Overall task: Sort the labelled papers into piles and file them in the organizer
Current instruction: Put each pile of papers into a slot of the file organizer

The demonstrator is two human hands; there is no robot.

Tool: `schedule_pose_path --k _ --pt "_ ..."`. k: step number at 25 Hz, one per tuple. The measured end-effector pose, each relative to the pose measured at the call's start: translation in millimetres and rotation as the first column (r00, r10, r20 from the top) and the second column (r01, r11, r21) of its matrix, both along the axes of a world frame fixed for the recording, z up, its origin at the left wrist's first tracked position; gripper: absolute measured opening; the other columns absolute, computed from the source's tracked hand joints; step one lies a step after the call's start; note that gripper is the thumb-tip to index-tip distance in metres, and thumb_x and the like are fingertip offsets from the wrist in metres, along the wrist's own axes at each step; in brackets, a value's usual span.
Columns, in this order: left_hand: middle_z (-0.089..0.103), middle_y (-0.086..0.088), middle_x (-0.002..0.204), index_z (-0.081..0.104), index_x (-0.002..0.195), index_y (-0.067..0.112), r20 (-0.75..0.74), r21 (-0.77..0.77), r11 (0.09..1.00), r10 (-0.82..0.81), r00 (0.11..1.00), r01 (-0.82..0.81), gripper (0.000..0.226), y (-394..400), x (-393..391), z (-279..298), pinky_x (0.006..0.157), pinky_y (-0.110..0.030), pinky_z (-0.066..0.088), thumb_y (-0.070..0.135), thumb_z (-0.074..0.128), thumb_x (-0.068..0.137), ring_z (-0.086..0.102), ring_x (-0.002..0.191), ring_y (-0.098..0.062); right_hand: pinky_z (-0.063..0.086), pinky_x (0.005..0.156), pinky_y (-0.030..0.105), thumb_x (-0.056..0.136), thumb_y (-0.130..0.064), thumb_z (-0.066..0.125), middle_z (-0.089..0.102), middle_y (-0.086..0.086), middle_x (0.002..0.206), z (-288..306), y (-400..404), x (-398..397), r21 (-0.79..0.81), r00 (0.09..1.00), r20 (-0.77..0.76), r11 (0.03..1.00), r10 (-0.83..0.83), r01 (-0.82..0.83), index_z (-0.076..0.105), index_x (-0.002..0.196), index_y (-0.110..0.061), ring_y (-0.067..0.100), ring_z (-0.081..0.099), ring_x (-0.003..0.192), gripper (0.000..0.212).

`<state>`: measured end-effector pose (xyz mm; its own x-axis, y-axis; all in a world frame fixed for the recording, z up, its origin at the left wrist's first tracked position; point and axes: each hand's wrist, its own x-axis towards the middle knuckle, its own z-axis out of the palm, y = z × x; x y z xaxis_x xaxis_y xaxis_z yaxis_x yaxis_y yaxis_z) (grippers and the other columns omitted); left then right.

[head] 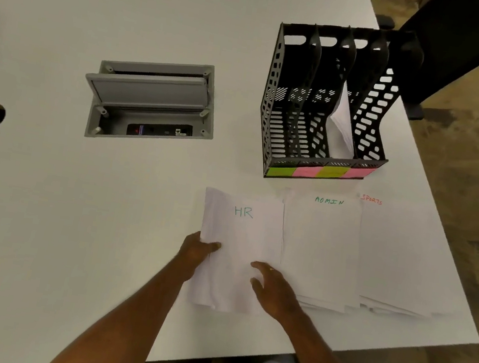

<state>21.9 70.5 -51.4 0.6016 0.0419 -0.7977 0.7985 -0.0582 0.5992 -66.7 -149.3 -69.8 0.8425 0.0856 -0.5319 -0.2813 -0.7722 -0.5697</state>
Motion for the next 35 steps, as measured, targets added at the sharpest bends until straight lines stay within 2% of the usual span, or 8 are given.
schedule_pose_path --k 4,9,15,19,22,25,31,35 --pt "0.072 -0.018 0.115 0.066 0.122 -0.001 0.055 -0.009 0.999 -0.036 0.998 0.037 0.032 3 5 11 0.087 -0.043 0.057 0.007 0.068 0.091 0.069 0.101 -0.035 0.038 0.108 0.025 0.101 -0.028 0.053 0.052 -0.003 0.144 5 2 1 0.171 0.974 0.031 0.961 -0.226 0.217 0.049 0.140 -0.028 0.016 0.049 0.133 0.039" --pt "0.073 -0.016 0.118 0.067 0.121 0.004 0.110 -0.238 0.970 -0.022 0.994 0.047 0.033 42 18 32 0.090 -0.043 0.057 0.011 0.070 0.090 0.068 0.112 -0.038 0.043 0.105 0.032 0.090 -0.034 0.070 0.050 -0.005 0.141 26 2 28 0.394 0.727 -0.043 0.658 -0.685 0.642 0.047 0.140 -0.029 0.013 0.049 0.128 0.055" --pt "0.066 -0.019 0.130 0.065 0.129 0.005 0.067 -0.471 0.881 -0.025 0.997 0.053 0.043 88 31 56 0.093 -0.044 0.057 0.015 0.072 0.088 0.063 0.120 -0.037 0.053 0.097 0.031 0.067 -0.062 0.081 0.061 -0.011 0.133 65 9 68 0.602 0.731 -0.281 0.480 -0.621 0.639 0.049 0.139 -0.030 0.010 0.062 0.117 0.085" --pt "0.068 -0.017 0.128 0.062 0.131 0.006 0.107 -0.477 0.878 0.019 0.994 0.035 0.051 68 19 64 0.093 -0.045 0.057 0.021 0.077 0.085 0.065 0.118 -0.035 0.056 0.083 0.024 0.069 -0.053 0.085 0.075 -0.007 0.112 74 37 75 0.682 0.812 -0.339 0.471 -0.475 0.560 0.068 0.118 -0.027 0.013 0.070 0.107 0.058" --pt "0.074 -0.012 0.118 0.065 0.126 0.009 0.210 -0.354 0.934 0.120 0.970 -0.039 0.047 42 12 66 0.080 -0.039 0.060 0.018 0.079 0.082 0.071 0.107 -0.032 0.057 0.076 0.020 0.082 -0.035 0.080 0.077 -0.008 0.100 76 52 74 0.647 0.758 -0.100 0.537 -0.645 0.542 0.071 0.105 -0.027 0.012 0.072 0.098 0.025" --pt "0.077 -0.007 0.112 0.074 0.111 0.018 0.345 -0.279 0.960 0.100 0.933 0.000 0.039 39 25 76 0.075 -0.031 0.060 0.020 0.086 0.074 0.072 0.104 -0.031 0.057 0.076 0.017 0.083 -0.033 0.078 0.076 -0.016 0.094 84 35 74 0.638 0.709 0.096 0.590 -0.699 0.495 0.073 0.100 -0.031 0.006 0.073 0.092 0.017" --pt "0.078 0.013 0.097 0.071 0.105 0.033 0.485 -0.124 0.977 -0.094 0.869 0.175 0.033 35 31 84 0.072 -0.012 0.054 0.010 0.079 0.082 0.072 0.094 -0.004 0.054 0.075 0.014 0.083 -0.031 0.075 0.073 -0.023 0.098 86 15 61 0.639 0.721 0.205 0.649 -0.662 0.413 0.068 0.102 -0.055 0.003 0.069 0.093 0.032" --pt "0.073 -0.005 0.118 0.066 0.123 0.020 0.441 -0.107 0.970 -0.151 0.884 0.220 0.044 19 21 74 0.090 -0.027 0.056 0.001 0.075 0.085 0.068 0.109 -0.018 0.051 0.069 0.007 0.081 -0.015 0.080 0.071 -0.030 0.094 70 22 55 0.623 0.695 0.080 0.580 -0.715 0.525 0.065 0.098 -0.064 -0.004 0.067 0.094 0.054"
